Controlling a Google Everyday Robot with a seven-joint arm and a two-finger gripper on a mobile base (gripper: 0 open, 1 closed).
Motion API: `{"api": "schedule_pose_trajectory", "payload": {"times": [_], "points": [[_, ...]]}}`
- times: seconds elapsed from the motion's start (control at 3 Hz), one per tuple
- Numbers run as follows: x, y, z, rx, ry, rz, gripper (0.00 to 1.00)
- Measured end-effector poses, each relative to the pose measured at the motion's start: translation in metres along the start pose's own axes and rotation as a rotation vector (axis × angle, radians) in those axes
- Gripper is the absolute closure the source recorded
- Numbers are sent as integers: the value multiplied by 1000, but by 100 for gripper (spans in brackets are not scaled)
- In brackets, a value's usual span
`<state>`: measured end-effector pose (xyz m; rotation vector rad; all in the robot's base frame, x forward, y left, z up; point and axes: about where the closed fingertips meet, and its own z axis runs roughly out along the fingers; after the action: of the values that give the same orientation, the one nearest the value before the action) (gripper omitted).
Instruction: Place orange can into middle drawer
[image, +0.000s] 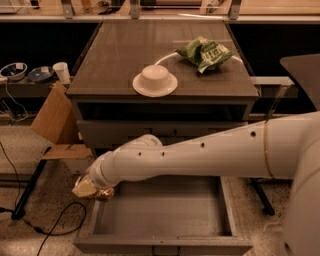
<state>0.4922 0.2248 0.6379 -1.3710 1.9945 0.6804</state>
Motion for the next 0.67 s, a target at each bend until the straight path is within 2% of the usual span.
{"api": "schedule_pose_trajectory", "payload": {"times": [0.67], "points": [[41, -10, 60, -54, -56, 57, 100]]}}
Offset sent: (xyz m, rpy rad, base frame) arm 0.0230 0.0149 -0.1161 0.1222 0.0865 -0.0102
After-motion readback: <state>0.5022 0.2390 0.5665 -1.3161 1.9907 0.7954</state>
